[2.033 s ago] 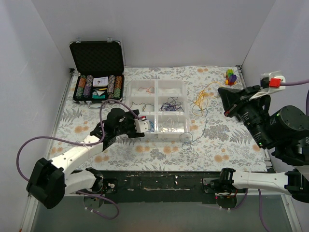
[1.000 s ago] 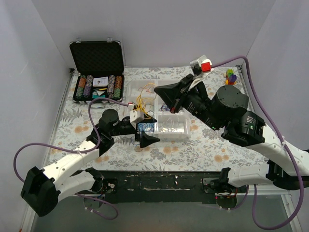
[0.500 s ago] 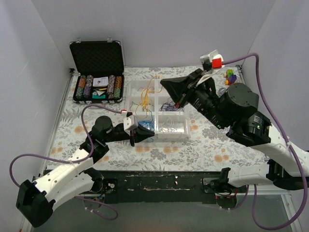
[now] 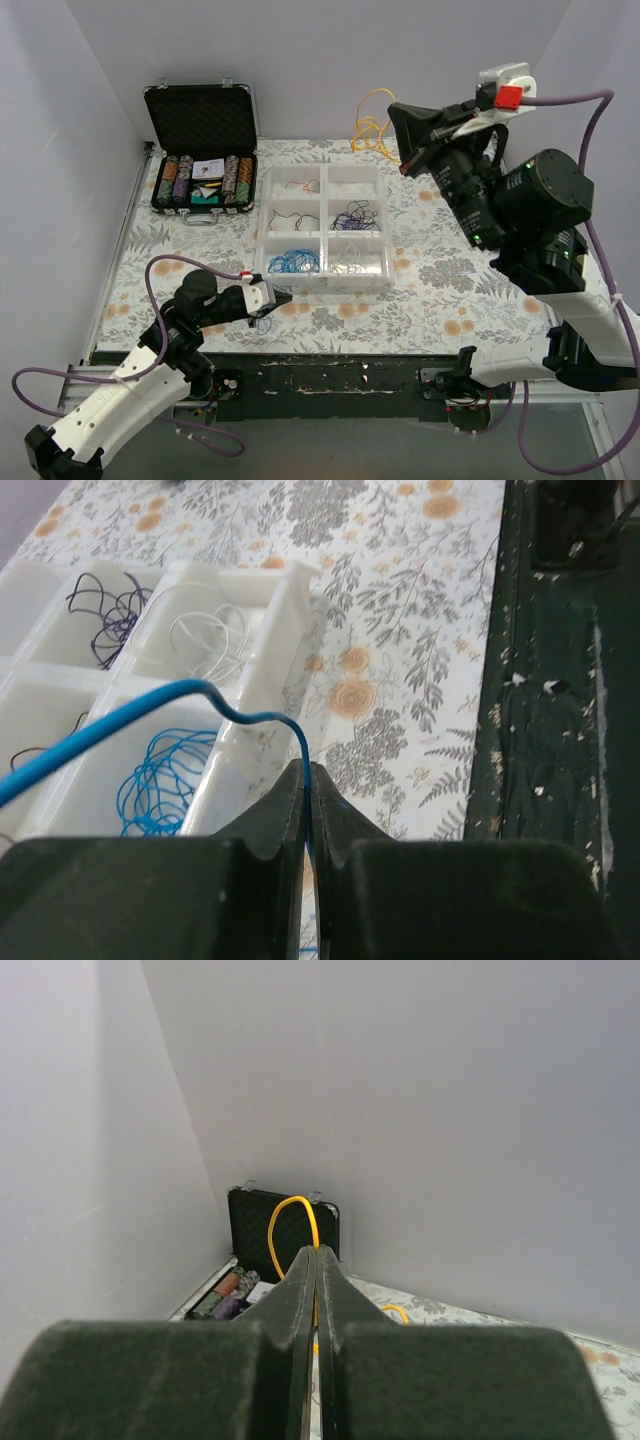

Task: Untangle the cables
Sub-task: Untie the cable, then place the cable in the bin.

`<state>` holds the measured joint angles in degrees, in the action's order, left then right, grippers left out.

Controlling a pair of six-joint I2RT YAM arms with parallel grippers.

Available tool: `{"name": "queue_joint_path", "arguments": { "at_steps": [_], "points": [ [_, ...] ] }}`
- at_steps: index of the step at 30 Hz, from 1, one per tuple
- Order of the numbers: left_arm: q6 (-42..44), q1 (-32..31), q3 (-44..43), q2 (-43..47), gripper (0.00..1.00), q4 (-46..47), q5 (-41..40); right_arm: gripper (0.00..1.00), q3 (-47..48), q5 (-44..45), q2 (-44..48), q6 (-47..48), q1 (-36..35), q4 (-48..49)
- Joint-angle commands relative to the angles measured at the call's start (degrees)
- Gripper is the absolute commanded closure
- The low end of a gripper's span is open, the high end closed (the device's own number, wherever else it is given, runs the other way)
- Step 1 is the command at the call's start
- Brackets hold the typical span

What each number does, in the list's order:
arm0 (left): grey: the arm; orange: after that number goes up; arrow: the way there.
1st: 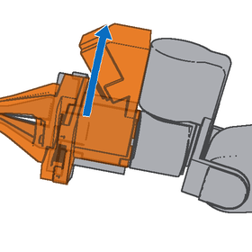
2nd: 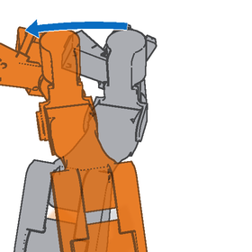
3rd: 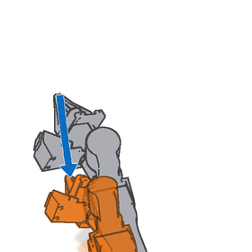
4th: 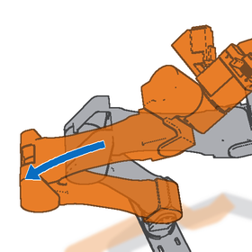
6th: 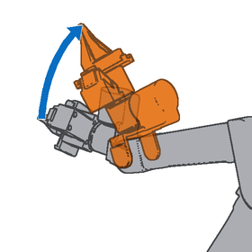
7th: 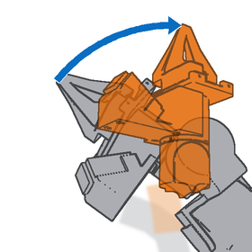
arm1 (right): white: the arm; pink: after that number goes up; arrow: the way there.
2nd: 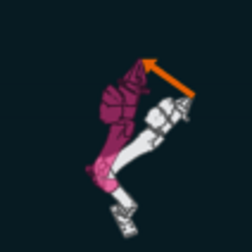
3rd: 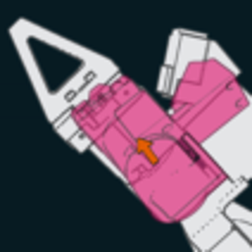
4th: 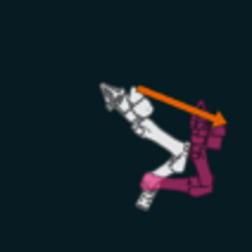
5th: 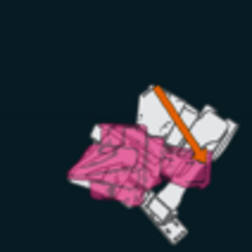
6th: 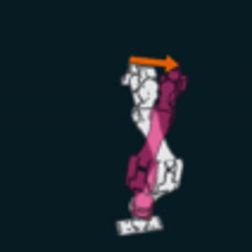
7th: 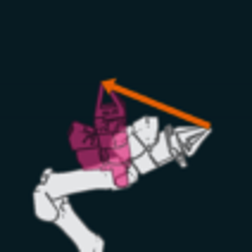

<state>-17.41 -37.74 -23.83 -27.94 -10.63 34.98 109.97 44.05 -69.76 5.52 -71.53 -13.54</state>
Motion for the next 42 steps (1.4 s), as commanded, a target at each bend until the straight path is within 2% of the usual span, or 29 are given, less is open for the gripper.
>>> {"name": "queue_joint_path", "arguments": {
  "at_steps": [1,3,5,12,24,32,42],
  "points": [
    [9.3,-0.1,-2.0,3.2,1.00,-8.1,-5.2,0.99,5.7,-7.7,-8.2,-1.8,10.7,-3.8],
    [11.2,-0.2,-3.9,4.3,1.00,-8.4,-6.8,0.99,6.2,-14.8,-11.9,-8.0,18.1,-7.3],
    [13.6,-0.2,-6.6,4.7,1.00,-9.2,-8.4,0.99,5.0,-20.8,-14.9,-11.0,24.0,-6.8],
    [20.6,-0.1,-15.7,2.6,1.00,-15.5,-14.8,0.99,6.3,-27.5,-26.6,-11.5,31.0,-2.6],
    [29.3,-0.1,-22.7,1.4,1.00,-20.5,-15.0,0.99,2.8,-30.0,-36.9,-11.9,35.8,4.1],
    [37.4,-0.1,-22.7,1.8,1.00,-23.1,-16.3,0.99,-0.6,-28.8,-40.2,-12.7,38.0,7.6],
    [43.5,-0.1,-23.3,3.5,1.00,-29.3,-18.4,0.99,-3.7,-29.3,-44.3,-15.9,40.7,8.4]
  ]
}}
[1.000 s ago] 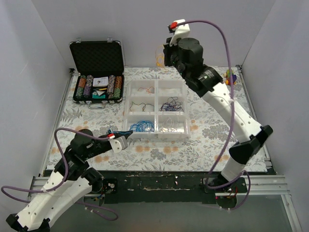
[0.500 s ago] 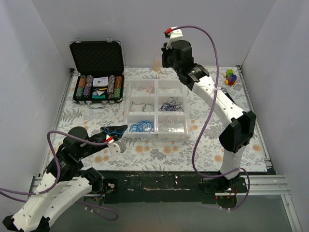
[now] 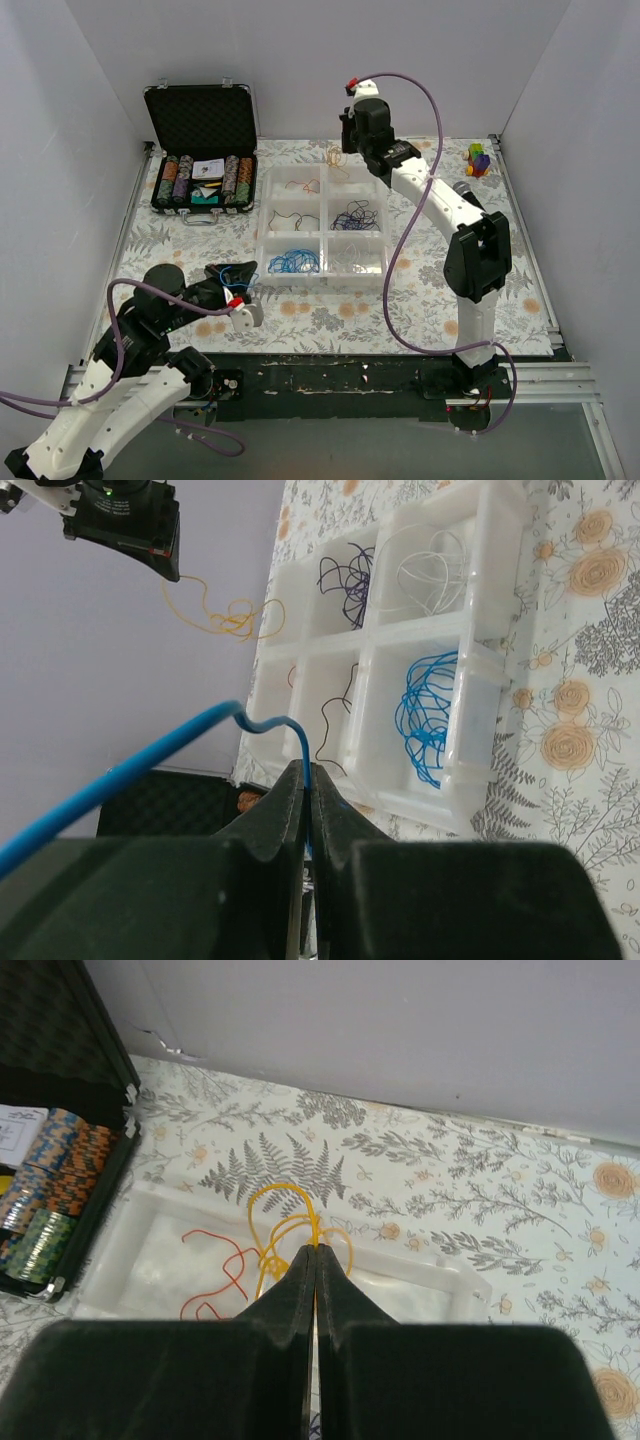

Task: Untangle the cables
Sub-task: Place the cable in the bin.

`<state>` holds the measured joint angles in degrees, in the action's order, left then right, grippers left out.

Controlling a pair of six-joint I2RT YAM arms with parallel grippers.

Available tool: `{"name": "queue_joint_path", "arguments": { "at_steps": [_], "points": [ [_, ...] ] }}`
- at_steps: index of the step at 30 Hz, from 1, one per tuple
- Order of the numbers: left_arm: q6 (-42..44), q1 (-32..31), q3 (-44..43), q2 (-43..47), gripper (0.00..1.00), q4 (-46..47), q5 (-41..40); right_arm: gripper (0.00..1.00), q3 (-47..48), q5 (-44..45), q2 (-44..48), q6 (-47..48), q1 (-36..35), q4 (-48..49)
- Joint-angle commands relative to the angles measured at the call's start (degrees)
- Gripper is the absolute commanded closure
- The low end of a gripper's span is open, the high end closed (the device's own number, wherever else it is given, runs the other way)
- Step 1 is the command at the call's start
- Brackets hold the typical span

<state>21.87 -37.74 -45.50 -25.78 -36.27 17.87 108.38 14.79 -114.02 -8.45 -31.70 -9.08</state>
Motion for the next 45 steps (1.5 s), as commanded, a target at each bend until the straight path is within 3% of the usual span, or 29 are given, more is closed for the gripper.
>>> {"name": "queue_joint_path", "arguments": {
  "at_steps": [1,11,16,19,23,28,38,45],
  "points": [
    [4.9,-0.2,-1.4,1.8,1.00,-4.2,-1.3,0.99,-2.7,-0.2,0.0,-2.3,1.1,4.3],
    [13.8,-0.2,0.5,1.0,1.00,-3.2,-0.4,0.99,-6.2,-0.6,-1.8,-3.2,2.5,3.3],
    [18.3,-0.1,3.8,-1.5,1.00,3.6,1.0,0.99,-10.5,-1.5,-0.4,-4.3,2.7,4.1],
    [15.9,-0.1,3.7,-6.9,1.00,9.3,1.4,0.99,-12.1,-2.6,0.5,-4.7,3.0,3.7],
    [12.1,-0.2,3.0,-15.9,1.00,19.6,-0.8,0.59,-13.8,-3.6,1.9,-5.7,3.6,2.7],
    [5.7,-0.2,-1.4,-26.9,1.00,31.3,-4.5,0.37,-19.3,-5.3,8.4,-8.0,4.5,4.9],
    [-3.0,0.1,-1.0,-39.2,1.00,49.9,-6.5,0.38,-37.7,-8.7,28.3,-11.7,4.4,13.8],
    [-8.7,0.4,-1.5,-43.9,1.00,49.0,-5.4,0.40,-42.5,-8.2,36.7,-12.0,4.5,12.4]
  ]
}}
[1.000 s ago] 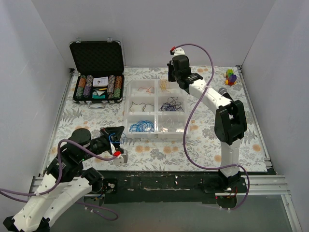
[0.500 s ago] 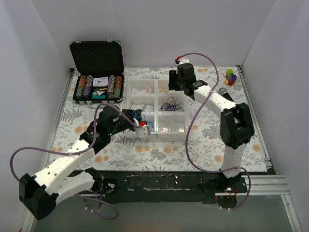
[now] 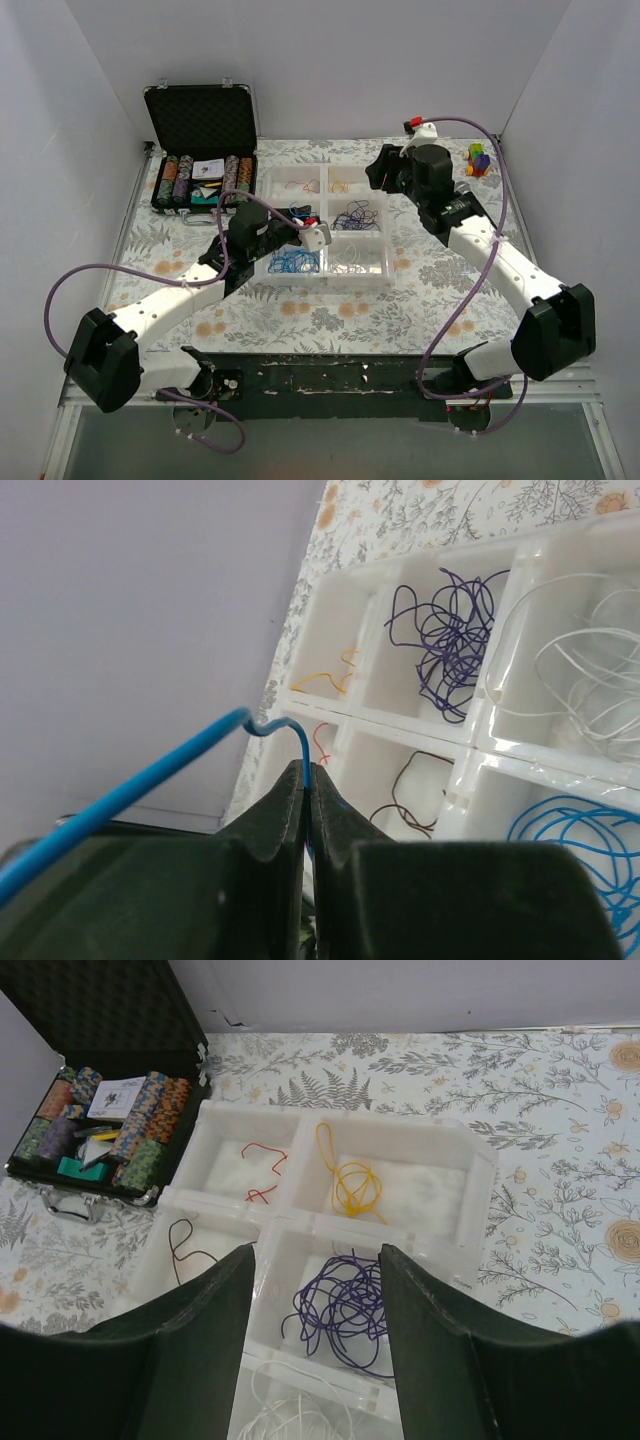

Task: Untangle the cables
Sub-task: Place the cable in the bin.

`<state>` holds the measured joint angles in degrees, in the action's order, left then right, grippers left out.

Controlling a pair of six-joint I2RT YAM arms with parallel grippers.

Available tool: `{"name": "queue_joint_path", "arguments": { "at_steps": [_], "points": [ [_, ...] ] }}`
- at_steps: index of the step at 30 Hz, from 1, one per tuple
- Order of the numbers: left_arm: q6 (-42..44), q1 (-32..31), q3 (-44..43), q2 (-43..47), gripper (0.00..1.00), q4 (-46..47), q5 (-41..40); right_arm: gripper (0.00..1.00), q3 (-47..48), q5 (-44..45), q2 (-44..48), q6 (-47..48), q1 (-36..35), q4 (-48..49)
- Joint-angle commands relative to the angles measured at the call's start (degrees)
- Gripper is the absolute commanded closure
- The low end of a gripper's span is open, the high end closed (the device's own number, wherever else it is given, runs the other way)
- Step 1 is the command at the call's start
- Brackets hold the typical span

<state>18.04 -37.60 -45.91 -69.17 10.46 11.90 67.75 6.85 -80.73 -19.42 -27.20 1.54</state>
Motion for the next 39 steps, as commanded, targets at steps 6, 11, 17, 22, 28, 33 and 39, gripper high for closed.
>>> {"name": "queue_joint_path", "arguments": {
  "at_steps": [6,11,17,22,28,33,39],
  "points": [
    [-13.2,0.9,-2.3,-6.2,0.74,-4.2,2.6,0.40,-7.8,-0.4,11.3,-4.3,0.0,2.1],
    [-15.5,1.0,-2.8,-5.3,0.74,-9.0,7.5,0.41,-10.5,0.0,15.1,-5.0,0.0,1.0],
    [-15.0,1.0,-7.2,-4.1,0.60,-21.7,11.7,0.40,-9.0,-1.4,15.3,-4.8,0.0,-0.7],
    [-14.2,1.0,-7.5,0.7,0.39,-26.1,15.5,0.40,-8.6,-2.4,15.4,-5.5,0.0,-1.2],
    [-15.1,1.0,-9.5,-3.0,0.49,-32.1,7.5,0.40,-9.0,-4.8,15.3,-6.9,-1.2,-1.5],
    [-16.3,1.0,-11.7,-6.9,0.58,-37.0,5.1,0.40,-10.4,-5.0,15.3,-6.7,-6.7,-0.8],
    [-15.1,1.0,-10.6,-4.1,0.45,-39.1,5.6,0.39,-12.7,-6.4,15.9,-9.1,-8.5,0.8]
  ]
}}
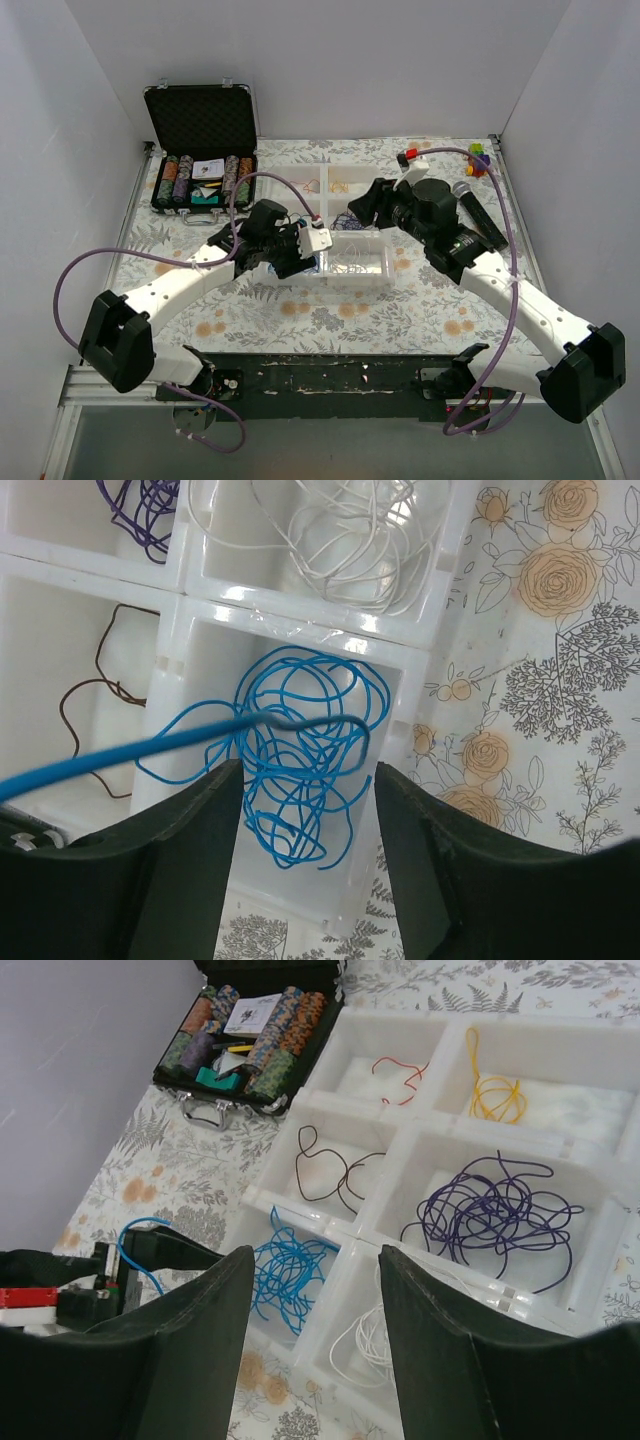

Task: Untangle the cables
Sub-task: Place the cable in the bin.

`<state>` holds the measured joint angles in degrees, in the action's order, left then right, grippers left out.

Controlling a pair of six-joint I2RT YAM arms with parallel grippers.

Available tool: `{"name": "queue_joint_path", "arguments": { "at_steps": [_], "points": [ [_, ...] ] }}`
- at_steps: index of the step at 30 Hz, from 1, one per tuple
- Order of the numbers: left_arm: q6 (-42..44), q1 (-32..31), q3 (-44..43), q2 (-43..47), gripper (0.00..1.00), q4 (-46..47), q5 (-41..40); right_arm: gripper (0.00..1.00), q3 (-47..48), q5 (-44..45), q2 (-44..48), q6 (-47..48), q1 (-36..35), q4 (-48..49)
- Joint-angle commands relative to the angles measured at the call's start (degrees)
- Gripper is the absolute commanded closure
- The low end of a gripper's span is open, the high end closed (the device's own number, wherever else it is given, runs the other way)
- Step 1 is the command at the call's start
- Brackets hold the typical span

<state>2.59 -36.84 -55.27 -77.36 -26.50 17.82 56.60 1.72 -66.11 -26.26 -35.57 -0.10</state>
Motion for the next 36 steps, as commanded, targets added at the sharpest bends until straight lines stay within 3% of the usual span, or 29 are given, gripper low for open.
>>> {"name": "queue_joint_path", "arguments": {
  "at_steps": [1,11,20,28,34,36],
  "points": [
    [0.5,0.2,-0.9,5.2,0.42,-2.1,0.0,0.39,-2.0,-4.0,1.4,-2.7,-0.1,3.2],
    [1.9,0.6,2.7,12.1,0.43,-0.9,10.9,0.36,-12.0,-32.7,0.0,-4.2,-0.7,24.0],
    [2.6,0.9,1.1,10.1,0.43,-2.4,13.6,0.34,-9.8,-36.2,-3.9,1.8,-4.4,28.6],
    [3.1,0.9,0.5,9.2,0.43,-3.6,13.1,0.37,-8.0,-36.7,-8.3,0.9,-6.3,34.7],
    [3.1,0.9,0.1,9.9,0.43,-4.1,14.2,0.44,-7.3,-35.6,-12.4,-0.7,-7.1,39.3],
    [3.2,0.9,0.1,10.1,0.43,-4.3,14.4,0.53,-6.0,-35.7,-13.5,-1.1,-7.5,39.5]
  ]
}}
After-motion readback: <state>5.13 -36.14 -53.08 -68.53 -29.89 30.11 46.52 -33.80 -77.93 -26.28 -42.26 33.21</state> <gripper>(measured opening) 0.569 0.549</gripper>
